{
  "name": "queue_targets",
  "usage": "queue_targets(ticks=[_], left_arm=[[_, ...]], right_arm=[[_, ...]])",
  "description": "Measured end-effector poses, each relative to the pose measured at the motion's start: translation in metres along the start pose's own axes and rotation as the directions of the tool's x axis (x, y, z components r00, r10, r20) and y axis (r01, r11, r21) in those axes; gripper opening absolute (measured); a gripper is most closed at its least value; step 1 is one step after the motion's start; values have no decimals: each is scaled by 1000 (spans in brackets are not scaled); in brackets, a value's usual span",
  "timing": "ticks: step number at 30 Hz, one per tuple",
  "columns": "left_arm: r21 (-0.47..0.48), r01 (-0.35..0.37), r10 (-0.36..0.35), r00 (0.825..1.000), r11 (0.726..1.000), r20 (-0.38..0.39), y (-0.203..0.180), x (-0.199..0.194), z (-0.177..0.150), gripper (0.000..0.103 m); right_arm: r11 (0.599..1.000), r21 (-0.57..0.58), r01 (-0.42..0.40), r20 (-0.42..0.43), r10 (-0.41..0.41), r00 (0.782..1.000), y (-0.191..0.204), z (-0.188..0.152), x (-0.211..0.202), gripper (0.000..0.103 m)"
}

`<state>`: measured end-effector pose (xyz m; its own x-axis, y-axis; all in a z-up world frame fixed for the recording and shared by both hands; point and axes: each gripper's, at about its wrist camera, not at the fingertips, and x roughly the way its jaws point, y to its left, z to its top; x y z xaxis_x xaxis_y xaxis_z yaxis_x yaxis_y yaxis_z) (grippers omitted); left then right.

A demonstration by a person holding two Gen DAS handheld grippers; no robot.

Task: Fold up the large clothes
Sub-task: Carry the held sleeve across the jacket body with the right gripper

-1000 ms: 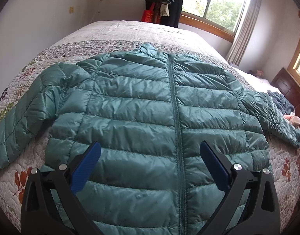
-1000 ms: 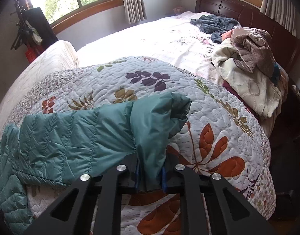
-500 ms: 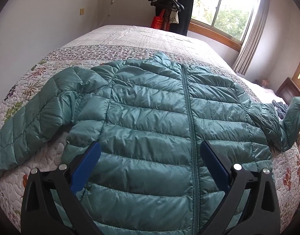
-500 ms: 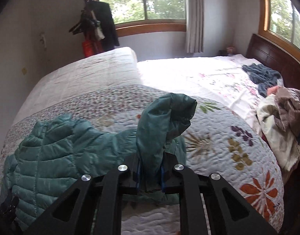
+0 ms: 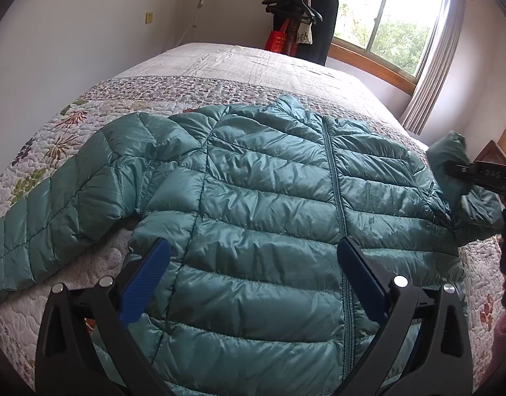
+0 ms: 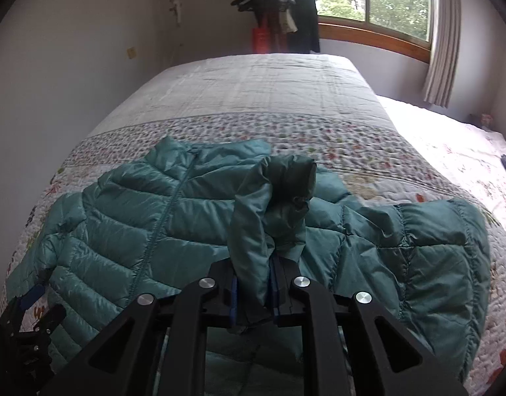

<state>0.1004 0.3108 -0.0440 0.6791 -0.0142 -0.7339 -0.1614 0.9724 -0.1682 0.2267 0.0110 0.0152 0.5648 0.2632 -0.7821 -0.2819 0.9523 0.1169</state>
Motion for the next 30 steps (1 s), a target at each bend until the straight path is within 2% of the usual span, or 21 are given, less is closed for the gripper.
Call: queue_targets(ticks=[7, 9, 12, 13, 14, 16, 18, 19, 21, 23, 28, 30], left_arm=[[7, -5, 5, 1000, 1000, -2, 0, 4, 0, 100], [11, -7, 7, 1000, 1000, -1, 0, 5, 0, 100], [20, -13, 13, 1000, 1000, 3, -2, 6, 0, 100], [22, -14, 14, 1000, 1000, 3, -2, 7, 0, 100], [24, -15, 15, 1000, 1000, 1, -2, 8, -1, 100], [28, -8, 9, 1000, 1000, -16, -4, 11, -2, 100], [19, 28, -27, 998, 999, -48, -7, 14, -2, 100], [11, 52, -51, 996, 999, -68, -9, 15, -1, 100], [1, 80, -80, 991, 997, -103, -16, 19, 4, 100], [6, 113, -111, 982, 994, -150, -28, 25, 11, 100], [24, 194, -183, 957, 981, -225, -78, 54, 40, 100], [29, 224, -207, 938, 974, -276, -97, 75, 47, 100]], right_arm=[[996, -34, -84, -59, 82, 995, 23, -9, 38, 15], [994, -52, -94, -68, 91, 994, 28, -12, 43, 17], [986, -66, -154, -64, 150, 987, 31, -15, 38, 26], [981, -67, -184, -60, 180, 982, 31, -15, 35, 35], [971, -65, -229, -49, 226, 973, 31, -14, 28, 39], [950, -55, -309, -25, 308, 951, 28, -12, 14, 41], [938, -34, -344, 3, 344, 939, 19, -8, 0, 42], [941, -24, -338, 24, 338, 941, 12, -6, -7, 42], [963, 7, -271, 65, 270, 961, -4, -3, -21, 42], [973, 53, -226, 106, 220, 970, -25, 1, -33, 42], [967, 205, -153, 155, 123, 980, -87, 3, -56, 42], [956, 252, -149, 163, 110, 980, -109, 2, -61, 42]])
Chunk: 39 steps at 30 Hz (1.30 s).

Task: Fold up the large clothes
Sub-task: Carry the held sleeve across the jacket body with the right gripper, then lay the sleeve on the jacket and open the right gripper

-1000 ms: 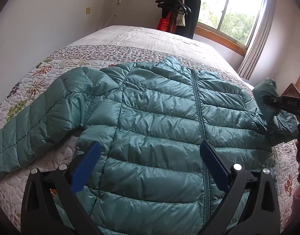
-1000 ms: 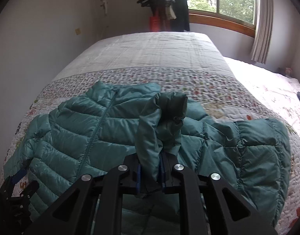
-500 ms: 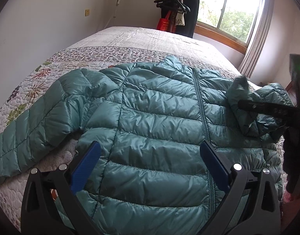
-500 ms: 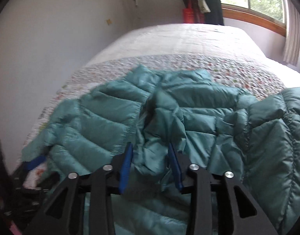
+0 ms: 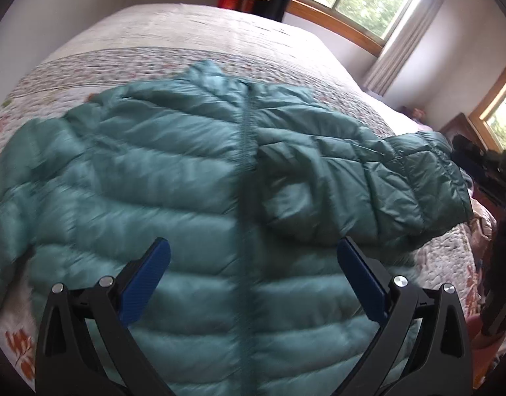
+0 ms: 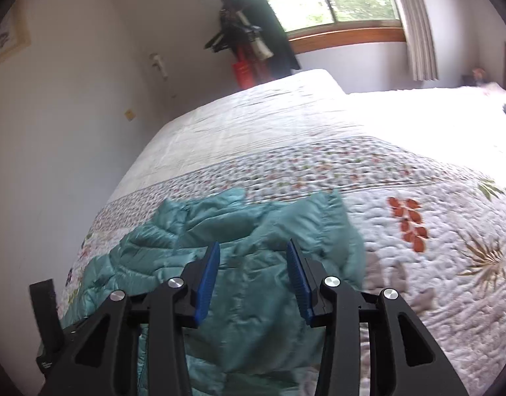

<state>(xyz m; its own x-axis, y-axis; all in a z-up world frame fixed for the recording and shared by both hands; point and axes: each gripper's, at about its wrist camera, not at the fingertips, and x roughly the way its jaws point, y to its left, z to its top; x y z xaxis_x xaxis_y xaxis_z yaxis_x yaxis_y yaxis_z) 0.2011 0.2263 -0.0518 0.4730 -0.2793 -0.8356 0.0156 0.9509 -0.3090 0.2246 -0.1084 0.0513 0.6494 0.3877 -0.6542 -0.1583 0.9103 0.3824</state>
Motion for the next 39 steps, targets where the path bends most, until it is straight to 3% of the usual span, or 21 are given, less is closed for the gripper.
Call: queue_targets(ticks=[3, 7, 11, 15, 20, 23, 29, 35, 37, 39], left_arm=[[-23, -25, 24, 998, 999, -54, -7, 31, 14, 99], [-89, 52, -56, 997, 995, -44, -7, 44, 20, 88], [-113, 150, -157, 986, 982, -59, -17, 51, 21, 85], [-95, 139, -147, 986, 986, -77, -33, 63, 26, 82], [-71, 134, -140, 987, 988, -85, -47, 67, 29, 31], [-75, 144, -147, 988, 987, -46, -46, 56, 26, 12], [-97, 89, -76, 988, 991, 136, -8, -2, 26, 9], [-185, -11, 54, 973, 983, 226, 58, -45, 24, 8], [-206, -56, 108, 963, 977, 248, 80, -55, 21, 8], [-227, -59, 118, 960, 972, 256, 95, -60, 20, 8]], right_arm=[[998, 55, 29, 15, -30, 999, -28, 7, -7, 42], [994, 108, 35, 29, -38, 999, -49, 12, -13, 45], [995, 101, 10, 38, -13, 999, -48, 14, -16, 46], [997, 79, -15, 45, 12, 999, -39, 13, -18, 46], [995, 96, -10, 59, 4, 998, -46, 15, -23, 46], [993, 115, -5, 61, -2, 998, -51, 15, -24, 47], [993, 111, 26, 41, -30, 999, -51, 14, -15, 47], [996, 48, 74, -76, -70, 995, -36, 4, 22, 51], [998, 30, 63, -125, -59, 990, -31, -1, 38, 51], [999, 15, 30, -177, -27, 984, -26, -7, 53, 52]])
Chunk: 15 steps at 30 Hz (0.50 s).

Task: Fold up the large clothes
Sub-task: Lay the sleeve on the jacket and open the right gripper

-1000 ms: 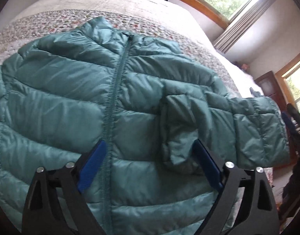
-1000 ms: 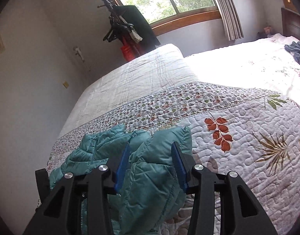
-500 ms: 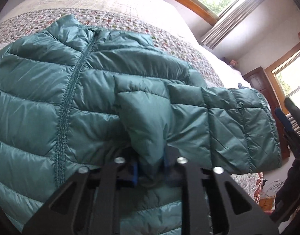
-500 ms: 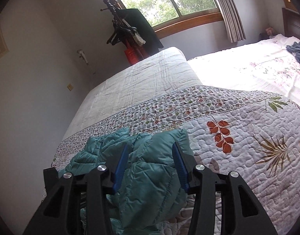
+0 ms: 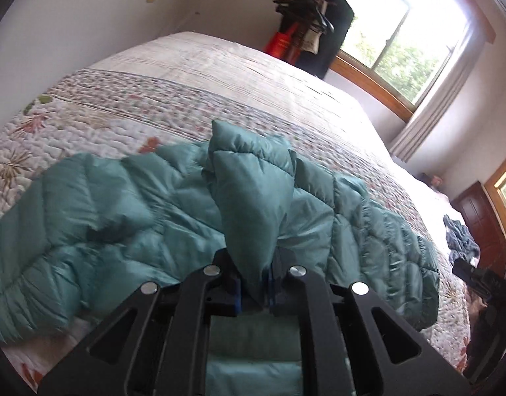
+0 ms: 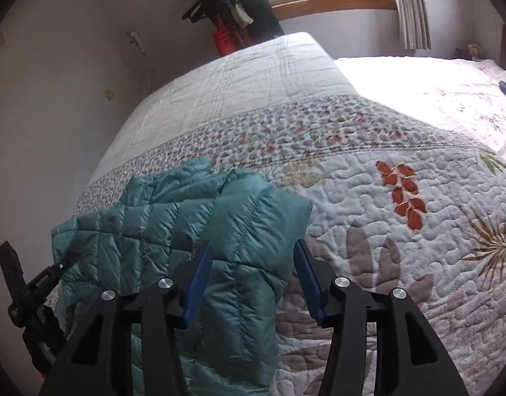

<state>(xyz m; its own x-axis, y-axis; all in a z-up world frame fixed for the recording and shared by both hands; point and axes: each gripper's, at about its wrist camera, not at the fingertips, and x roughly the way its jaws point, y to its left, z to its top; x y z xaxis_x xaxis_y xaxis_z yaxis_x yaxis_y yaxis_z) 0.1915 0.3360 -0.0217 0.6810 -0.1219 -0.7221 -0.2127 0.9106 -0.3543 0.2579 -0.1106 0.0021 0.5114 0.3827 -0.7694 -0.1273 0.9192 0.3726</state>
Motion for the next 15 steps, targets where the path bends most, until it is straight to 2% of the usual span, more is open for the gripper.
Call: queue_targets(ticks=[3, 7, 9, 11, 15], left_arm=[[-7, -1, 1, 1000, 1000, -11, 12, 4, 1, 9], [-11, -30, 29, 996, 999, -80, 27, 24, -9, 11], [-23, -54, 51, 993, 998, -110, 35, 40, -9, 18], [-18, -74, 71, 991, 997, -116, 39, 47, -11, 28], [-14, -104, 102, 991, 994, -88, 38, 33, -6, 31]], right_arm=[[1000, -11, -21, -70, 20, 997, 7, -7, 22, 53], [996, -47, 71, -109, -76, 991, 12, -14, 46, 53], [991, -55, 124, -134, -130, 982, 12, -19, 58, 52], [990, -60, 128, -164, -136, 977, 10, -22, 67, 52], [986, -67, 150, -172, -159, 972, 12, -24, 68, 52]])
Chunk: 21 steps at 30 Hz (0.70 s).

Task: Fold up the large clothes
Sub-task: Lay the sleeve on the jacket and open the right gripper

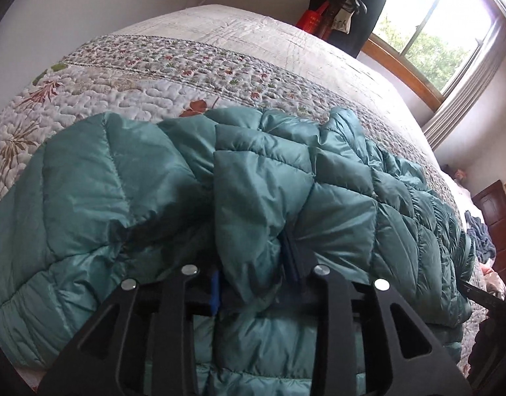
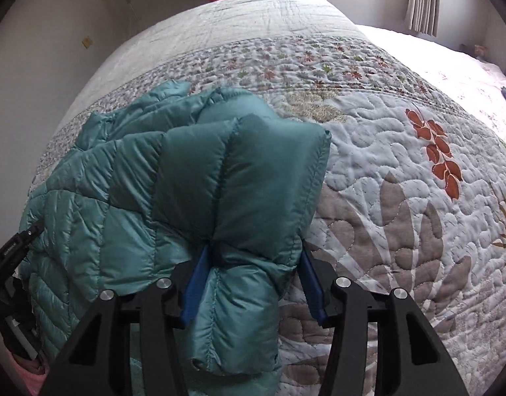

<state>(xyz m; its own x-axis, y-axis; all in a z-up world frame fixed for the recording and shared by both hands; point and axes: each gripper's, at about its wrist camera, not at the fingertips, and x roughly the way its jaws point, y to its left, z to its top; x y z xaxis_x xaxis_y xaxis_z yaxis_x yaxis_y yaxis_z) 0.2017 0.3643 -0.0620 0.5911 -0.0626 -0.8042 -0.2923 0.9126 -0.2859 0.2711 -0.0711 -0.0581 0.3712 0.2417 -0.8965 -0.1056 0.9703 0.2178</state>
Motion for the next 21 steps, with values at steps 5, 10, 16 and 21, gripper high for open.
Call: queue_targets(ticks=[5, 10, 16, 21], left_arm=[[71, -19, 6, 983, 997, 182, -17, -52, 3, 45], [137, 91, -106, 988, 986, 112, -40, -42, -7, 46], [132, 72, -72, 997, 989, -1, -29, 4, -11, 46], [85, 124, -120, 992, 989, -46, -16, 17, -8, 46]], right_arm=[[1000, 0, -20, 161, 20, 987, 3, 0, -60, 52], [986, -67, -150, 162, 159, 974, 25, -5, -70, 52], [989, -48, -137, 9, 138, 990, 30, -2, -9, 49], [986, -26, -166, -22, 165, 986, 22, -3, 5, 49]])
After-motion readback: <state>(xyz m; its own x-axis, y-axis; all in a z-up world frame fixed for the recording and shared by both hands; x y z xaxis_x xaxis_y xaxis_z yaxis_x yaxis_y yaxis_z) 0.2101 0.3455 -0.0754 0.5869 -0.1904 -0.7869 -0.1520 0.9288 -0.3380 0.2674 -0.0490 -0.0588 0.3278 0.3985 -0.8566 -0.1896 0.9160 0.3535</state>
